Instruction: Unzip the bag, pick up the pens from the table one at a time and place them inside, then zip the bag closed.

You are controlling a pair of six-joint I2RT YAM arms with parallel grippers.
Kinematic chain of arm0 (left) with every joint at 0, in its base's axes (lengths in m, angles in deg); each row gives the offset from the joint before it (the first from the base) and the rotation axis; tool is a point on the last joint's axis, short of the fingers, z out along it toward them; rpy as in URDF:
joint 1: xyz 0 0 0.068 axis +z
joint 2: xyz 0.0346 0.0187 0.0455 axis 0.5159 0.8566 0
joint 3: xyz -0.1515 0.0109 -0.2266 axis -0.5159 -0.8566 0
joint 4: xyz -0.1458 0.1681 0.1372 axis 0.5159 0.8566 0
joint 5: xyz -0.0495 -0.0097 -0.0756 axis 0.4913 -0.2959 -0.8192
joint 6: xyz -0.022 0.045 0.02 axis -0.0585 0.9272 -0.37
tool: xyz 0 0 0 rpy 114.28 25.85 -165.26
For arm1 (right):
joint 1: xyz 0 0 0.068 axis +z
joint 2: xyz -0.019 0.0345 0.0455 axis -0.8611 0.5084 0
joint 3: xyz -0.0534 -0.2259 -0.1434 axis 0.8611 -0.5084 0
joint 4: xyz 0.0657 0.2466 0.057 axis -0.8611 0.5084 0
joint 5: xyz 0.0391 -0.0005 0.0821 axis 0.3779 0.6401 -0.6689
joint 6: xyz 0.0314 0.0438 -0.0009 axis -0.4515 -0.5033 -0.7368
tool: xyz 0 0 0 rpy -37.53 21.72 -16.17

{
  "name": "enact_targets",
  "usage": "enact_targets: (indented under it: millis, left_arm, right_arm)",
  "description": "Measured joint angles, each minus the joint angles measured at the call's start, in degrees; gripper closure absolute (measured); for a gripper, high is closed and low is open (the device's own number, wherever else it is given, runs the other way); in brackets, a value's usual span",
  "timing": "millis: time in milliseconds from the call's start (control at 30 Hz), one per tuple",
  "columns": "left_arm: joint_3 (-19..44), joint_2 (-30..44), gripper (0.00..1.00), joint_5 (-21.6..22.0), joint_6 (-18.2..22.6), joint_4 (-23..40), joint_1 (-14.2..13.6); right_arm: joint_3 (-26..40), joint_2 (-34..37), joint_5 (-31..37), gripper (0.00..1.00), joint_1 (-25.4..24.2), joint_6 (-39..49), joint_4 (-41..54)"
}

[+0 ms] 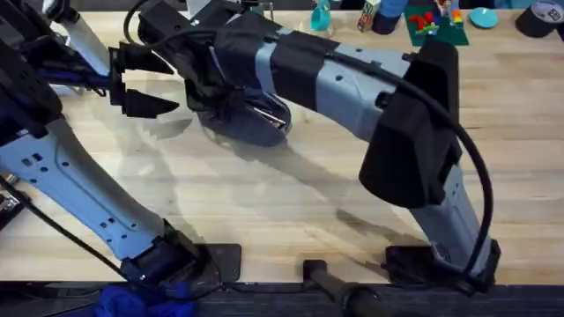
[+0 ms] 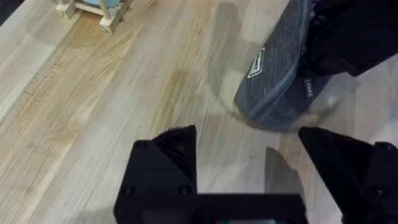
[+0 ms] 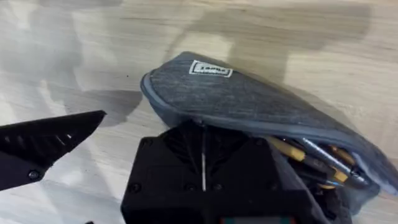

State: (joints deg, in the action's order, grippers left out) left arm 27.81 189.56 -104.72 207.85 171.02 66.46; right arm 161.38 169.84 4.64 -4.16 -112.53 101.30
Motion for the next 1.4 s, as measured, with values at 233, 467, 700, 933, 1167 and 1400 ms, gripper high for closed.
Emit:
enact_targets:
  millis: [233,467,700,933,1167,1400]
  left_arm:
    - [0.0,0.0,0.008,0.0,0.0,0.0,0.0]
    - [0.0,0.0,0.008,0.01,0.0,0.0,0.0]
    - [0.0,0.01,0.007,0.01,0.0,0.0,0.0]
    - [0.0,0.0,0.007,0.02,0.0,0.0,0.0]
    - [0.0,0.0,0.008,0.02,0.0,0.0,0.0]
    - [0.0,0.0,0.008,0.02,0.0,0.0,0.0]
  right_arm:
    - [0.02,0.02,0.0,0.969,0.0,0.02,0.0]
    - [0.0,0.01,0.0,0.969,0.0,0.01,0.0]
    - [2.0,0.0,-0.02,0.969,0.0,0.03,3.06]
    - [6.73,0.0,1.33,0.969,0.0,0.44,7.51]
    - [8.67,0.0,1.72,0.969,0.11,1.17,8.85]
    - [11.53,0.0,2.01,0.969,1.08,2.18,9.48]
